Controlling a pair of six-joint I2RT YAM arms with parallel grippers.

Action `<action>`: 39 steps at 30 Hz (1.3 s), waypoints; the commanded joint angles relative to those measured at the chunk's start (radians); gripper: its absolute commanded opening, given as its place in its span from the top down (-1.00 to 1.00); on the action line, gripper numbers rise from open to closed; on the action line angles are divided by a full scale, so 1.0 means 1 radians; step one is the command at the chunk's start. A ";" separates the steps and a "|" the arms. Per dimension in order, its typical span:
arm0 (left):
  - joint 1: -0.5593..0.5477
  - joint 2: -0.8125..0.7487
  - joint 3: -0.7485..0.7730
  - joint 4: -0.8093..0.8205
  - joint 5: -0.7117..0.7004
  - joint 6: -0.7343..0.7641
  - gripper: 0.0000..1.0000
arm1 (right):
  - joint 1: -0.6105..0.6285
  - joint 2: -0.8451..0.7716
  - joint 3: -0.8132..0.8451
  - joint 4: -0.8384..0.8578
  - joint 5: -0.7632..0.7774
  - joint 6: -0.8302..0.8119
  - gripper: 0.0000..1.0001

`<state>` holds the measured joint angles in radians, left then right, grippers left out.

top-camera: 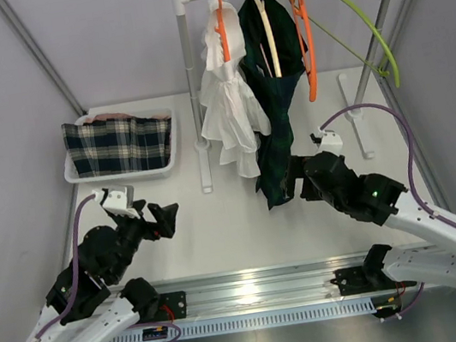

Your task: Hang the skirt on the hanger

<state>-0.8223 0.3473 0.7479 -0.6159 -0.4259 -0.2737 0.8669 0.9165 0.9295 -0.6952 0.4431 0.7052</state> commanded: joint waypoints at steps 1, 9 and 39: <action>0.005 0.005 0.001 0.013 -0.017 -0.021 -0.86 | -0.009 0.004 0.028 0.036 0.032 -0.018 -0.99; 0.005 -0.001 -0.004 0.019 -0.019 -0.025 -0.88 | -0.011 -0.053 0.042 -0.007 0.013 0.000 -0.99; 0.716 1.314 0.795 0.199 0.082 -0.027 -0.90 | -0.046 0.070 0.077 0.123 -0.260 -0.156 -0.99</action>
<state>-0.1467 1.5993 1.4521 -0.4885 -0.3874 -0.2890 0.8265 0.9783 0.9653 -0.6086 0.2302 0.5758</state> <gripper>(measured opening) 0.953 0.993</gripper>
